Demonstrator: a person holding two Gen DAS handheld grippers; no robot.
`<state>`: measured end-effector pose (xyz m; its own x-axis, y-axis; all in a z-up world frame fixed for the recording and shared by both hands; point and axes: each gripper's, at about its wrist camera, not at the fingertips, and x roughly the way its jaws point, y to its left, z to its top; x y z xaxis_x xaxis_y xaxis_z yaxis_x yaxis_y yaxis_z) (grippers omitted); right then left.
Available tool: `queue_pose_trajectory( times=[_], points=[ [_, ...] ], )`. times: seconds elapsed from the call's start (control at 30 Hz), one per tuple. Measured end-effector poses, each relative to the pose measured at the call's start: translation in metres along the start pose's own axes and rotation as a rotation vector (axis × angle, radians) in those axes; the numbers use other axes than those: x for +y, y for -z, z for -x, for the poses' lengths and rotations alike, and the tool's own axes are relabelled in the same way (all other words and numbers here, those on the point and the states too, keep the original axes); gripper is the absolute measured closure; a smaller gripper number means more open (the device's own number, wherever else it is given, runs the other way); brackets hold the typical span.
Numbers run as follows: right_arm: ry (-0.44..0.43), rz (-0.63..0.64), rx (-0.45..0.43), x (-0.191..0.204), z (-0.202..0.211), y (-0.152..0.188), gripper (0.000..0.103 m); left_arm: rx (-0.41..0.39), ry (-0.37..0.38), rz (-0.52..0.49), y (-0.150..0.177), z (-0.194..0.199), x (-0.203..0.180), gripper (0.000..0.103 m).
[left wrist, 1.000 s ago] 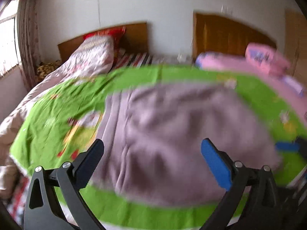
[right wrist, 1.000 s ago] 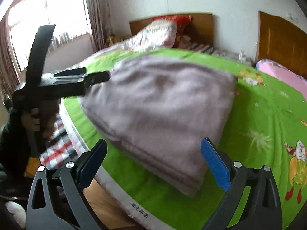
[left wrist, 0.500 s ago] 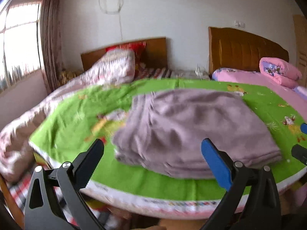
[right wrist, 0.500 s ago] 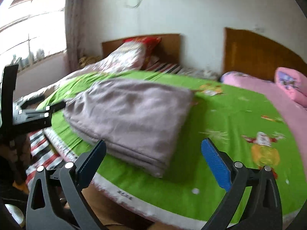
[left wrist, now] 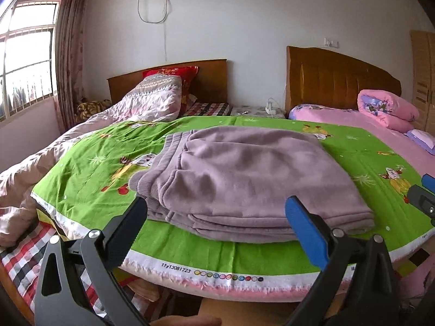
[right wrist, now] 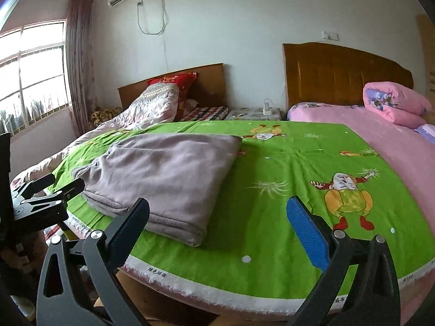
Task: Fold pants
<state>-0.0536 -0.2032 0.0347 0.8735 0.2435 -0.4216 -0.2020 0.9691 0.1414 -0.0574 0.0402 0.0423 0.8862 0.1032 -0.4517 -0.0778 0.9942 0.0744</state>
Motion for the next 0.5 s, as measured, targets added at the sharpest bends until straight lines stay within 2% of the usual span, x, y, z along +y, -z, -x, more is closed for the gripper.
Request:
queue_pose_trajectory(
  times=[0.5],
  points=[
    [-0.003, 0.006, 0.005, 0.0065, -0.0001, 0.0011, 0.005, 0.023, 0.0, 0.019, 0.0013, -0.0032, 0.0042, 0.002]
  ],
)
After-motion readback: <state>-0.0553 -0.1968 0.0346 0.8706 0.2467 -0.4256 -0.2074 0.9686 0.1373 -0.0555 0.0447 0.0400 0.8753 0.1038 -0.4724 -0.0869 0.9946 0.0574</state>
